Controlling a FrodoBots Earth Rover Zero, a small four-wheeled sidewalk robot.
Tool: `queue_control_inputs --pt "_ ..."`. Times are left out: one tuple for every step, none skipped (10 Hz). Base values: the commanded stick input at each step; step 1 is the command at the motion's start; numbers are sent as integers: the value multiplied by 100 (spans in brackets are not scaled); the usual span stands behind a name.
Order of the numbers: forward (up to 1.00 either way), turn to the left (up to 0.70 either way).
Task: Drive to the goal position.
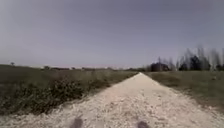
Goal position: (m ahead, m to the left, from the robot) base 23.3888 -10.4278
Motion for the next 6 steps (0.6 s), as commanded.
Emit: queue_control_inputs --pt "70 -23" --pt "70 -35" --pt "70 -35" --pt "70 -20" --pt "70 -2" --pt "70 0"
